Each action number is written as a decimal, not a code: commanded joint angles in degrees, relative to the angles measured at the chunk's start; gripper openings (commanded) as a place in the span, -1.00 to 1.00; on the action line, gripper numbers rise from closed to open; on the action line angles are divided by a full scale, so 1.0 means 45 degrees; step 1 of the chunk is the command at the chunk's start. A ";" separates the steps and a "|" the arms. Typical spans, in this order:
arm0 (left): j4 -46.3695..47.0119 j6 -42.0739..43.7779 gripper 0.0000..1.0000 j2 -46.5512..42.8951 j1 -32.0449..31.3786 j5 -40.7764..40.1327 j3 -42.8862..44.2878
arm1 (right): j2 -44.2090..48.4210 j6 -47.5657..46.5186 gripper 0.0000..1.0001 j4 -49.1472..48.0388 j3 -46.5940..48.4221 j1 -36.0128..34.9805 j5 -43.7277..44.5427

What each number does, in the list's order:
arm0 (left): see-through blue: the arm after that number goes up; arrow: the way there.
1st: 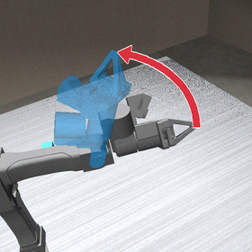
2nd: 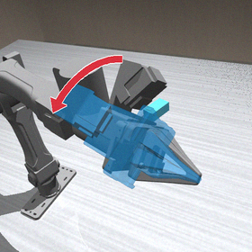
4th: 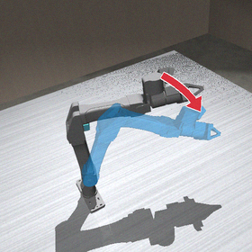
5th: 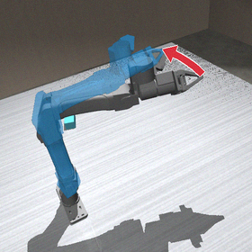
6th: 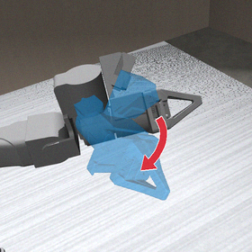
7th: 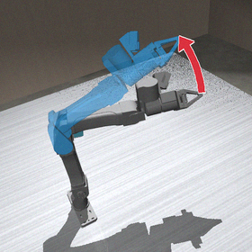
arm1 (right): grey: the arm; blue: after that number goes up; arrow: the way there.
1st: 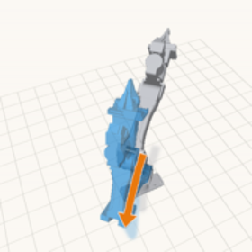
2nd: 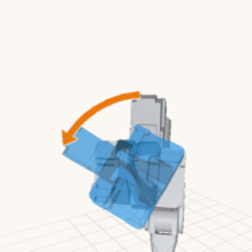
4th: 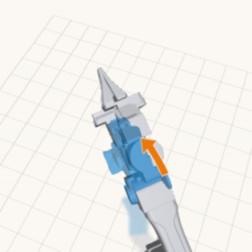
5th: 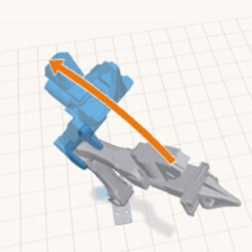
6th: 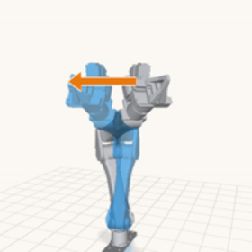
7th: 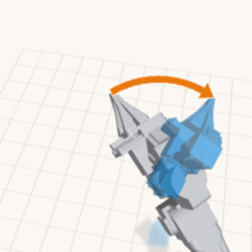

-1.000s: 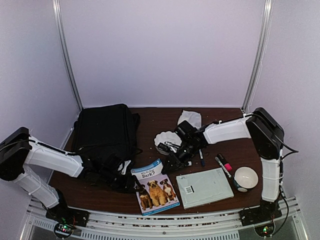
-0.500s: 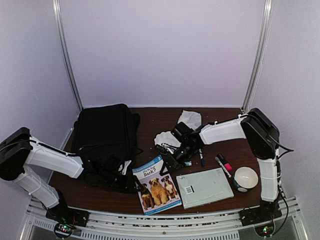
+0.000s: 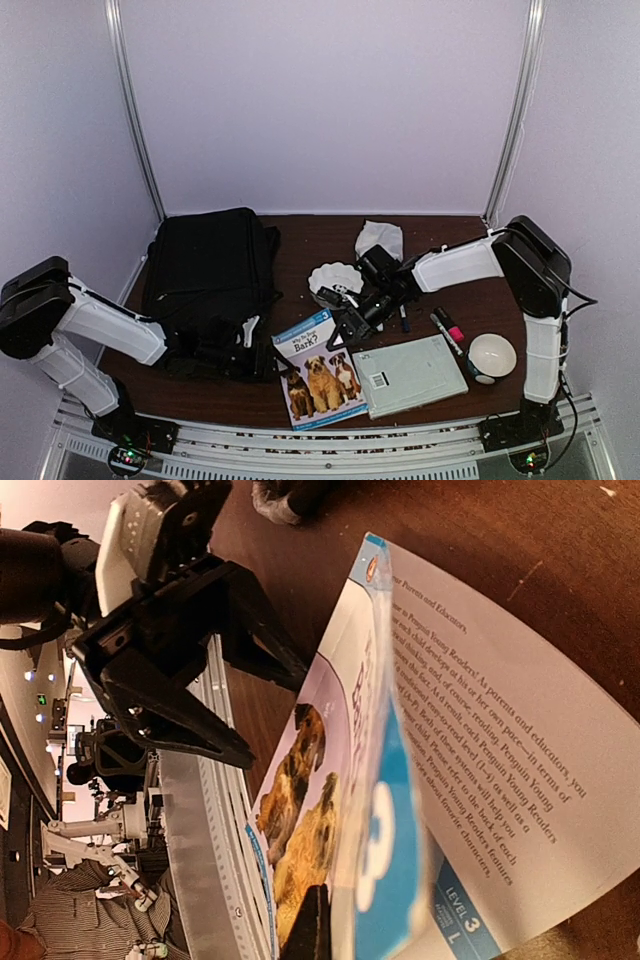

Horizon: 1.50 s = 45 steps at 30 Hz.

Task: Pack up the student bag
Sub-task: Pick up the book from the center of the board, then pass from the right arm to the left

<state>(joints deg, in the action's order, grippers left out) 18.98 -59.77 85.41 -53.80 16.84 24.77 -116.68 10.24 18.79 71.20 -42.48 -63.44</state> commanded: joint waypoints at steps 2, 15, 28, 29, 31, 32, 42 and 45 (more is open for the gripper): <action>0.2085 -0.0667 0.15 0.1421 -0.0017 0.0037 -0.0408 | 0.0556 -0.0340 -1.00 -0.0672 -0.0175 0.0045 -0.0846; 0.3320 -0.1494 0.21 0.2515 0.0115 -0.0125 -0.0402 | 0.1528 -0.0529 -1.00 -0.1523 -0.0709 0.0076 -0.2355; 0.4527 -0.1488 -0.59 0.2336 0.0237 -0.0261 -0.0815 | 0.0609 -0.0764 -0.90 -0.0133 -0.0181 0.0112 0.0026; 0.4560 -0.1443 -0.69 0.2064 0.0237 -0.0356 -0.0949 | 0.0540 -0.0722 -0.83 0.0063 -0.0090 0.0132 0.0378; 0.4347 -0.1275 -0.86 0.1380 0.0236 -0.0605 -0.1197 | 0.0561 -0.0649 -0.70 0.0159 -0.0075 0.0189 0.0736; 0.4086 -0.1113 -0.93 0.0934 0.0237 -0.0721 -0.1266 | 0.0627 -0.0605 -0.65 0.0234 -0.0079 0.0200 0.0936; -0.1115 0.2056 -1.00 -0.3593 0.0254 -0.0491 0.0487 | 0.0908 -0.0653 0.14 0.0565 0.0514 0.0163 0.1289; -0.1122 0.2392 -1.00 -0.4320 0.0337 -0.0054 0.0705 | 0.1131 -0.0469 0.31 0.0013 0.0601 0.0162 0.0423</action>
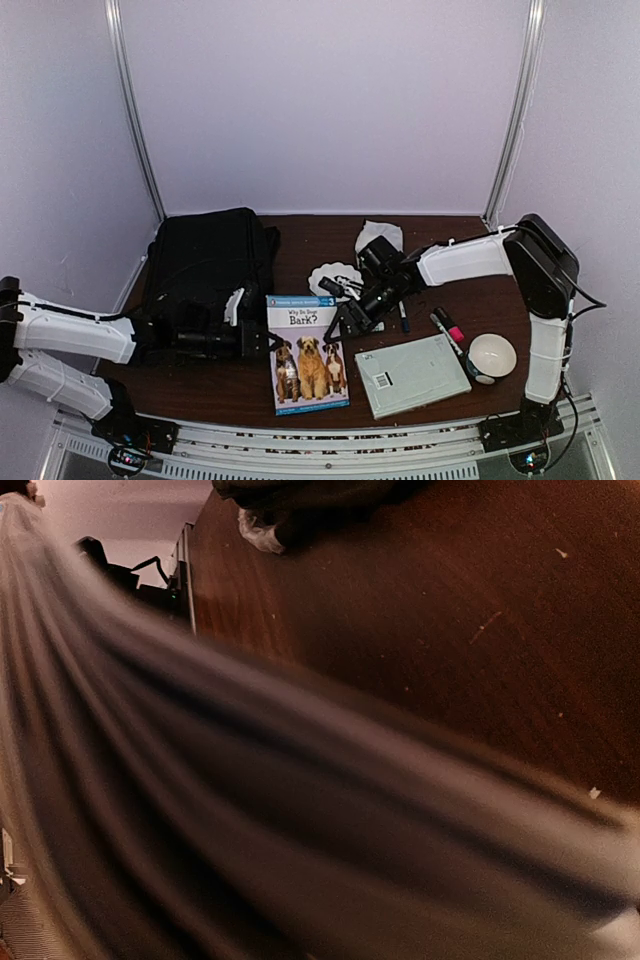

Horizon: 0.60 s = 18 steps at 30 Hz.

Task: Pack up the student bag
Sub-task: Pass from the right arm to the left, then pass from the left arm to the right

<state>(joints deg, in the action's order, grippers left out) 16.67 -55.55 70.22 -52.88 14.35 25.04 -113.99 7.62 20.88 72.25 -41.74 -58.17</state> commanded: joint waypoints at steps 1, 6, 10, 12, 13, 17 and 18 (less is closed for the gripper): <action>-0.0577 0.1474 -1.00 -0.1112 0.0175 0.0622 0.0701 | 0.0628 0.0210 0.34 -0.0741 0.0346 -0.0003 -0.1238; -0.0496 0.1578 -1.00 -0.1708 0.0490 0.1045 0.0892 | 0.1499 0.0884 0.36 -0.2756 -0.0335 -0.0003 -0.2555; 0.0500 0.1470 -1.00 -0.2072 0.1133 0.1674 0.0507 | 0.2040 0.2041 0.39 -0.4853 -0.1064 -0.0005 -0.3260; 0.0933 0.1473 -1.00 -0.2153 0.1610 0.2100 0.0276 | 0.2113 0.3003 0.41 -0.5966 -0.1324 -0.0003 -0.3527; 0.1109 0.1479 -1.00 -0.2189 0.1854 0.2289 0.0186 | 0.2125 0.3347 0.42 -0.6357 -0.1399 0.0012 -0.3617; 0.1231 0.1725 -1.00 -0.2053 0.2692 0.2788 0.0144 | 0.2360 0.5201 0.34 -0.8428 -0.1777 -0.0041 -0.4054; 0.1193 0.1769 -1.00 -0.1979 0.2848 0.2876 0.0206 | 0.2407 0.5736 0.29 -0.9067 -0.1905 -0.0039 -0.4137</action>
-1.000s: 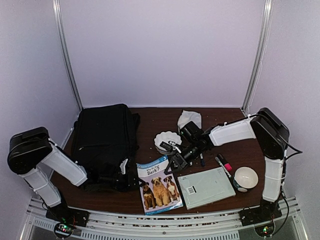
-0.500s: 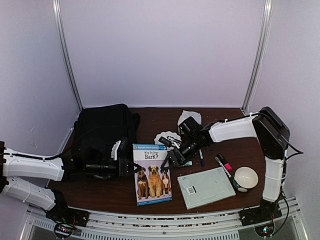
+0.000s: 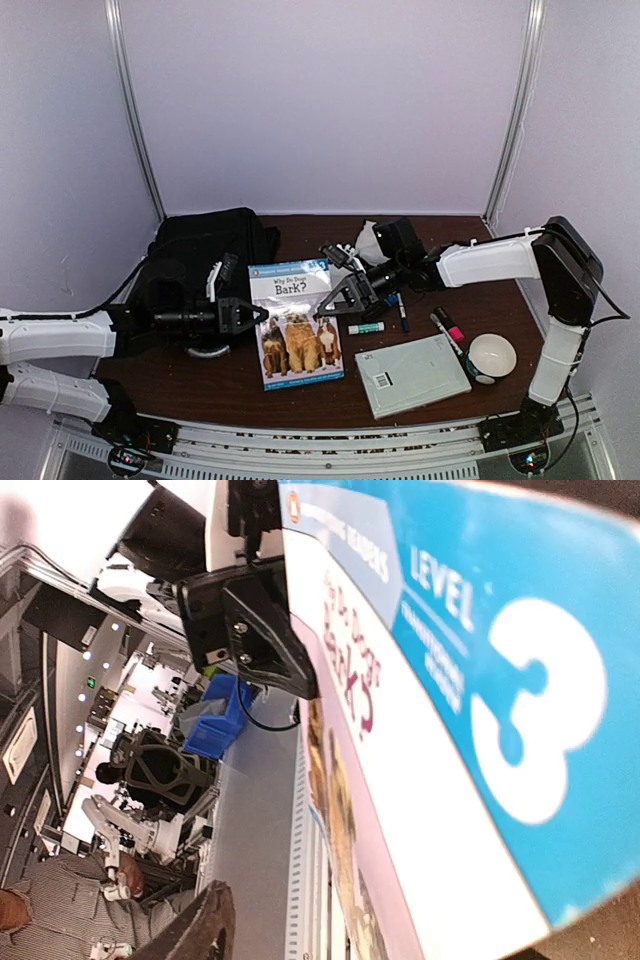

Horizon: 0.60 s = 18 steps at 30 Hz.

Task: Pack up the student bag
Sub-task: Pass from the left arm to the right

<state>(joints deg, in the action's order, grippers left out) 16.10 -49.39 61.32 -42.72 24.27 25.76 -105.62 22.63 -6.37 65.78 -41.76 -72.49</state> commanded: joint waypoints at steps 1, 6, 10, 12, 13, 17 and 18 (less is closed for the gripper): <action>0.1197 0.0485 -1.00 0.0086 0.0734 0.0706 0.0139 | 0.0604 0.3140 0.23 -0.3881 -0.0639 -0.0039 -0.1010; 0.0507 0.1018 -1.00 0.0637 0.1068 0.0767 0.0676 | 0.0424 0.7978 -0.13 -1.0285 -0.1711 -0.0017 -0.1176; 0.0361 0.1164 -1.00 0.0962 0.1134 0.0623 0.0818 | -0.0299 1.1551 -0.40 -1.4263 -0.1729 0.0021 -0.1036; 0.0557 0.1108 -1.00 0.1039 0.1153 0.0702 0.0785 | -0.0551 1.1886 -0.52 -1.4308 -0.1572 0.0038 -0.0904; 0.0663 0.1052 -1.00 0.1031 0.1153 0.0737 0.0744 | -0.0615 1.1733 -0.55 -1.3948 -0.1495 0.0041 -0.0818; 0.0883 0.0937 -1.00 0.0829 0.1142 0.0811 0.0656 | -0.0330 0.9563 -0.52 -1.0746 -0.1310 0.0041 -0.0358; 0.0935 0.0921 -1.00 0.0732 0.1152 0.0846 0.0620 | -0.0150 0.8672 -0.51 -0.9489 -0.1184 0.0024 -0.0208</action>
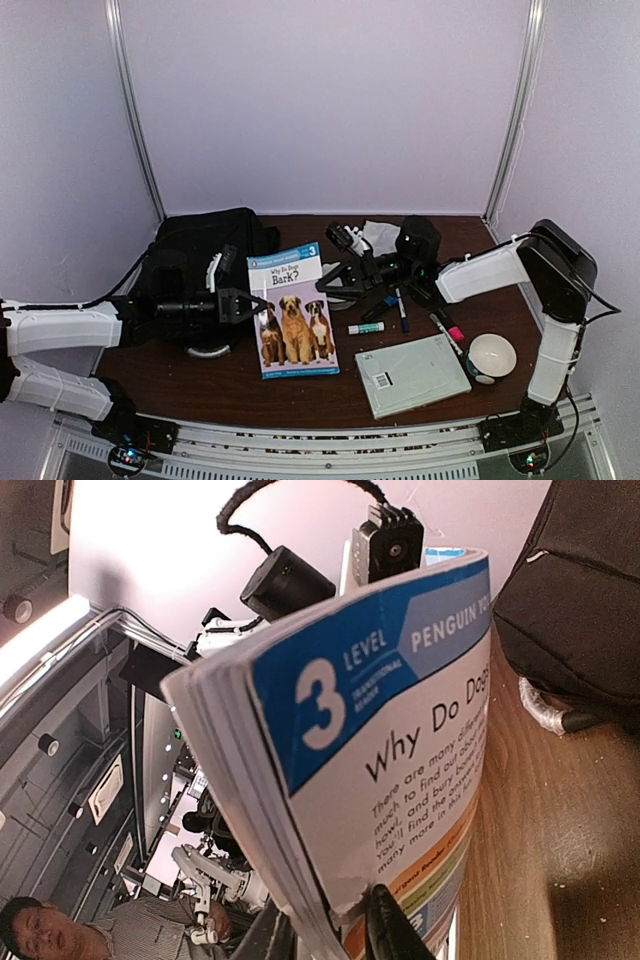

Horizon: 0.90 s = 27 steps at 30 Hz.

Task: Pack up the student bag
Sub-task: Pass from the left arm to the right

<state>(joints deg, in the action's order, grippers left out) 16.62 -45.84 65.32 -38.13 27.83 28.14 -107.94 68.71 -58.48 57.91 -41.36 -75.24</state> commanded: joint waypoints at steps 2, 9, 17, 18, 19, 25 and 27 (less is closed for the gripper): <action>0.0930 0.0096 -1.00 -0.0329 0.0129 0.0069 -0.0008 | 0.0678 -0.3957 -0.50 0.5143 0.0962 -0.0080 0.0724; 0.0985 0.0104 -1.00 -0.0583 0.0132 -0.0118 -0.0179 | 0.1071 -0.8349 -0.87 1.0845 0.2072 -0.0149 0.1883; 0.2680 -0.0103 0.12 0.0250 0.0112 0.0381 -0.0181 | 0.1453 -0.8626 -1.00 1.0972 0.2412 -0.0086 0.1538; 0.3192 -0.0271 0.14 0.0455 0.0111 0.0609 -0.0179 | 0.1509 -0.8693 -1.00 1.1028 0.2413 -0.0088 0.1588; 0.3551 -0.0437 0.17 0.0681 0.0101 0.0799 -0.0101 | 0.1569 -0.8764 -1.00 1.1075 0.2440 -0.0068 0.1528; 0.3911 -0.0499 0.21 0.1654 0.0089 0.0989 0.0191 | 0.1835 -0.8040 -1.00 1.0119 0.2297 0.0087 0.1114; 0.4561 -0.0692 0.19 0.1949 0.0073 0.1358 0.0156 | 0.1848 -0.7989 -1.00 1.0099 0.2361 0.0146 0.1092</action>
<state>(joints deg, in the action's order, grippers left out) 28.71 -47.72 72.23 -37.80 30.68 27.59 -102.56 31.68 -9.26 66.52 -41.30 -68.14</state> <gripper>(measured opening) 0.603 0.030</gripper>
